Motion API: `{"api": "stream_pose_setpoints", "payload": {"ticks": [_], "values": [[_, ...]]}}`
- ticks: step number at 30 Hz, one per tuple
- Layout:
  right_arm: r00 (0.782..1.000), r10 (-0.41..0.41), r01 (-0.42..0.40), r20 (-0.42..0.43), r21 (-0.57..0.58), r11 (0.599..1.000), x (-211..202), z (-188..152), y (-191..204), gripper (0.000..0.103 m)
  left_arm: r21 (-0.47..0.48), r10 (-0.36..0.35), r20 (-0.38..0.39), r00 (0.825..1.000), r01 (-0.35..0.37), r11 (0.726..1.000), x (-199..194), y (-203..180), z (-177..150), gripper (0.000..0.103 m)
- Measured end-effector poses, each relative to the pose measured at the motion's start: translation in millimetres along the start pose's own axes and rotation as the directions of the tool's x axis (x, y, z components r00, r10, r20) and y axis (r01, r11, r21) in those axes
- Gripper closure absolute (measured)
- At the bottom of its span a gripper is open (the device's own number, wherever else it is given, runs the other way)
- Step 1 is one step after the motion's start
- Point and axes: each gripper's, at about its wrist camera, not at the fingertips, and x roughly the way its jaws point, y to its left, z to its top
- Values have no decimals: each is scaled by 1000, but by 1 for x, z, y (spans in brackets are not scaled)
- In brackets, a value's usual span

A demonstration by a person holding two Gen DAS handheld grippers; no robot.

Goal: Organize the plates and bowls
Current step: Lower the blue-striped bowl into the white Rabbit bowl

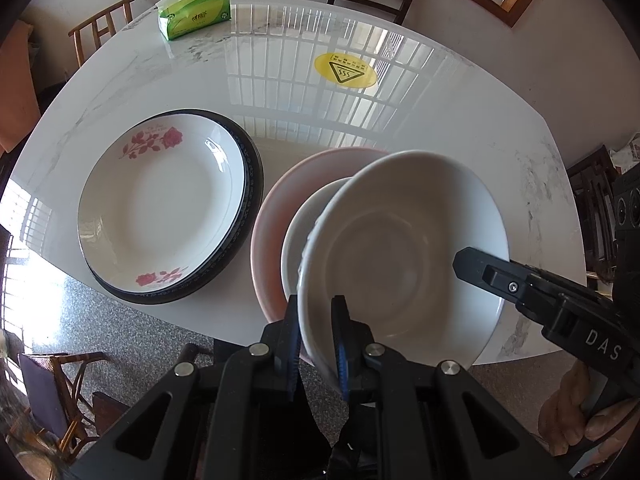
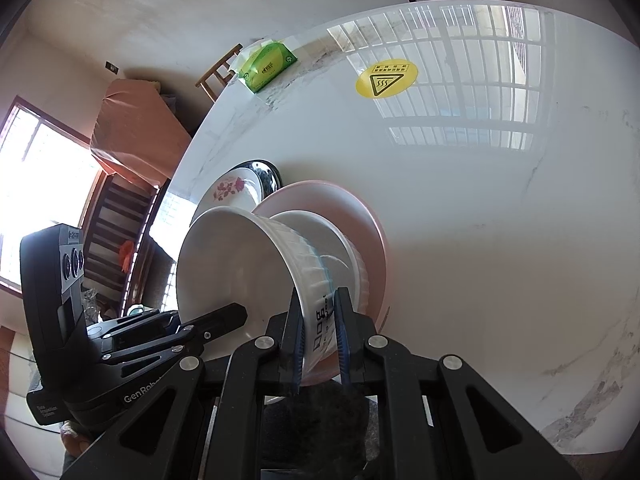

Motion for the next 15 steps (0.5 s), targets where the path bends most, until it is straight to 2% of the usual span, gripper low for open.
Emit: {"api": "stream_pose_setpoints", "payload": {"ticks": [7, 11, 15], "values": [[1000, 3, -3, -8, 14, 1000, 1, 3, -1, 89, 12, 14, -3, 1000, -14, 1000, 1, -3, 1, 86], [1000, 1, 0, -5, 19, 1000, 2, 5, -4, 89, 21, 18, -10, 1000, -18, 1000, 2, -4, 3, 76], [1000, -13, 13, -2, 30, 999, 3, 7, -6, 89, 40, 9, -2, 1000, -9, 999, 0, -5, 6, 74]]}}
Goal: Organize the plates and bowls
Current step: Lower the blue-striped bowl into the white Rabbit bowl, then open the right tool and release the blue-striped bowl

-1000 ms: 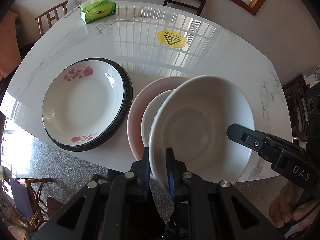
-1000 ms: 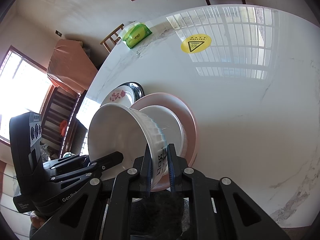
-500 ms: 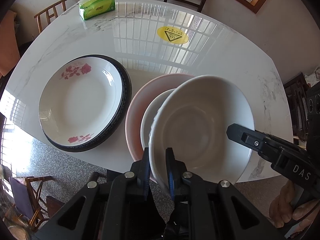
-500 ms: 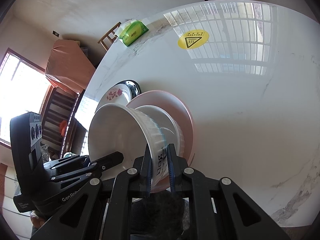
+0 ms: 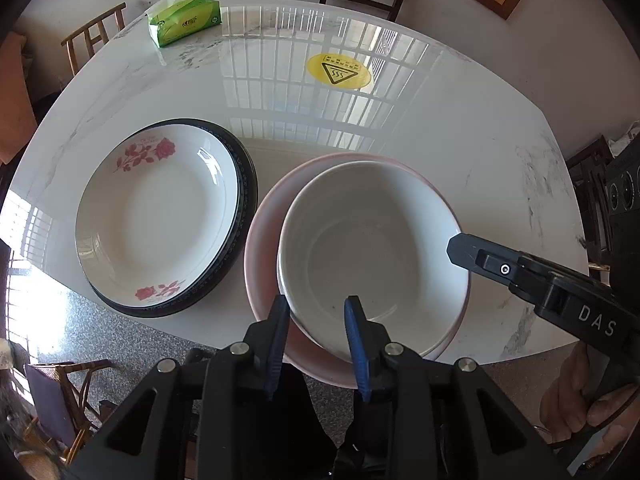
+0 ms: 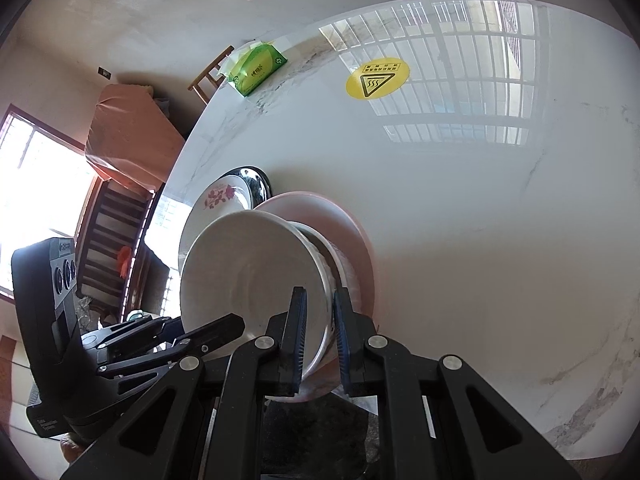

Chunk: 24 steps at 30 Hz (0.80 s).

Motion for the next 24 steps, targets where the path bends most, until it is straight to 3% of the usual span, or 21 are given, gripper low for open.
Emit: {"api": "stream_pose_setpoints", "payload": {"ticks": [4, 11, 17, 20, 23, 24], "values": [[1000, 3, -3, 5, 2, 1000, -1, 0, -1, 90, 10, -13, 13, 1000, 13, 1000, -6, 2, 5, 73], [1000, 0, 0, 23, -20, 1000, -3, 0, 0, 87, 28, 3, 116, 993, -6, 1000, -23, 10, 7, 73], [994, -26, 34, 107, -79, 996, -11, -6, 6, 86, -7, -3, 198, 980, 5, 1000, -32, 29, -5, 73], [972, -59, 90, 228, -130, 987, -25, -18, 10, 84, -67, -34, 218, 975, 50, 997, -32, 46, -14, 73], [933, -92, 147, 348, -135, 980, -39, -32, 7, 68, -108, -53, 259, 964, 83, 991, -34, 61, -27, 72], [918, -112, 176, 381, -136, 975, -41, -37, 5, 67, -120, -44, 269, 962, 79, 990, -33, 65, -32, 72]]}}
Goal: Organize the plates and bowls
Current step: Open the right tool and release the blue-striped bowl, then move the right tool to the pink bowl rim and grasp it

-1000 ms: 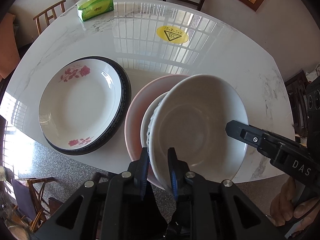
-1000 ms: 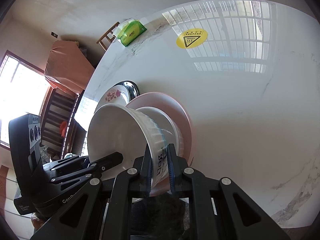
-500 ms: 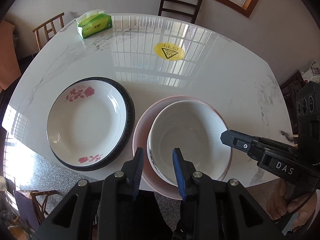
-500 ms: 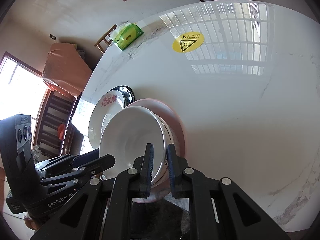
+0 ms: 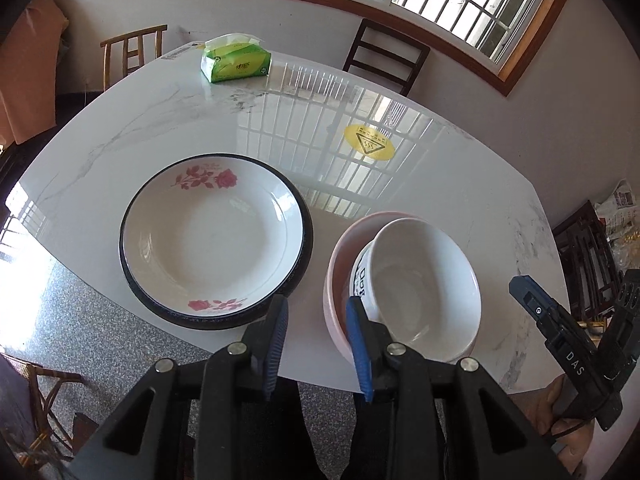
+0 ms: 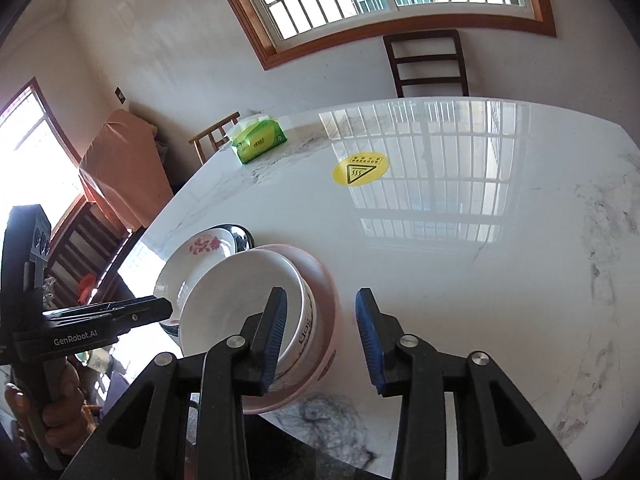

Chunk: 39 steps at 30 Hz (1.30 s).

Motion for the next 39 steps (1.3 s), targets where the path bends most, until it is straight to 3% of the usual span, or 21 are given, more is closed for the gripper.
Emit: {"api": "stream_pose_setpoints", "payload": {"ticks": [4, 8, 14, 26, 32, 39], "values": [[995, -75, 75, 70, -1, 997, -8, -18, -14, 67, -4, 25, 24, 999, -25, 1000, 4, 9, -13, 72], [997, -48, 46, 54, 36, 998, -2, -33, -29, 67, -29, -43, -15, 999, 43, 999, 16, 15, -21, 72], [996, -35, 33, 87, 21, 999, 1, -45, -34, 67, -33, -78, -21, 997, 77, 996, 24, 14, -31, 72], [1000, 25, -26, 17, 59, 998, 4, -50, -25, 67, -14, -85, 2, 996, 85, 996, 24, 16, -32, 72], [999, 41, -39, -22, 93, 995, 4, -51, -22, 58, -7, -76, 9, 997, 76, 997, 22, 15, -28, 73], [999, 41, -38, -24, 105, 994, 2, -46, -22, 56, -30, -143, 3, 990, 143, 989, 15, 18, -24, 73]]}}
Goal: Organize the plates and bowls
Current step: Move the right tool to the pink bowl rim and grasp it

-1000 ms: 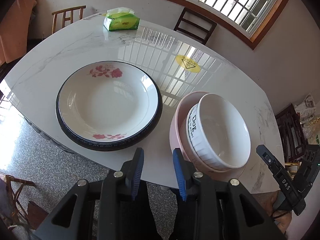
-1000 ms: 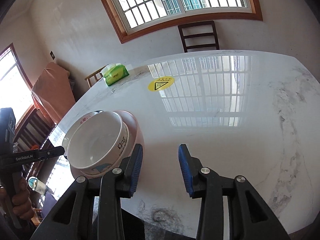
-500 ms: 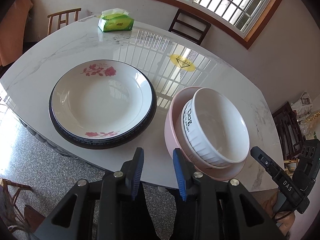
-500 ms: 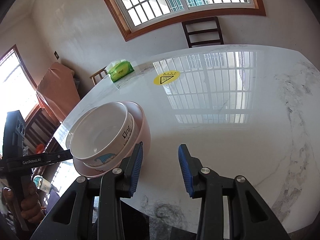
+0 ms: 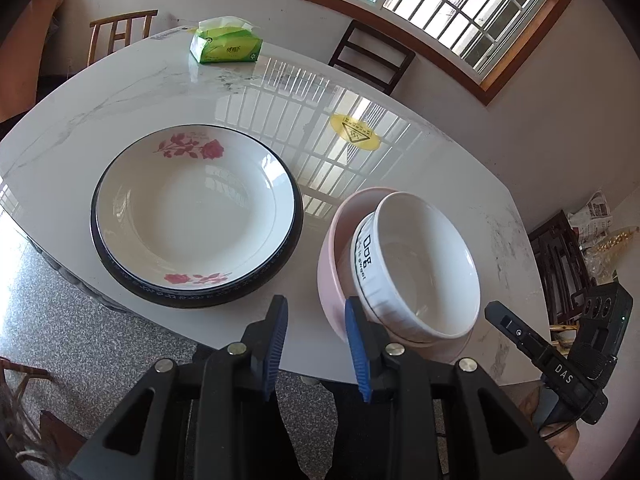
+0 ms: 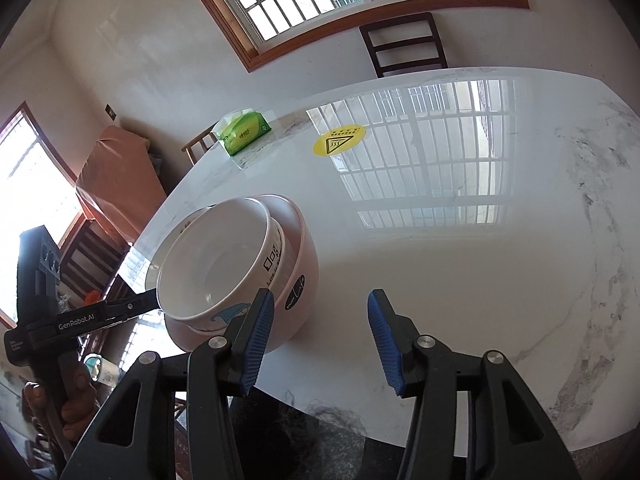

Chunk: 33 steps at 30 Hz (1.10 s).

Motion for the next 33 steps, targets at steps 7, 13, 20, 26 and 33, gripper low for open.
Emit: {"api": "stream_pose_setpoints", "payload": {"ticks": [7, 13, 20, 26, 33], "values": [[1000, 7, -6, -13, 8, 1000, 3, 4, 1, 56, -38, -33, -35, 999, 32, 999, 10, 5, 10, 73], [999, -5, 5, -33, 2, 1000, 7, 7, 2, 56, -72, -20, -78, 997, 15, 997, 16, 5, 20, 73], [995, -43, 43, -89, -2, 999, 18, 13, 3, 56, -37, 63, -140, 988, -69, 997, 26, -6, 27, 65], [990, -76, 73, -121, -25, 997, 24, 19, 6, 61, 4, 155, -157, 975, -157, 988, 36, -13, 25, 52], [975, -112, 104, -191, -54, 993, 39, 33, 10, 68, -82, 112, -203, 973, -131, 988, 46, 2, 29, 48]]}}
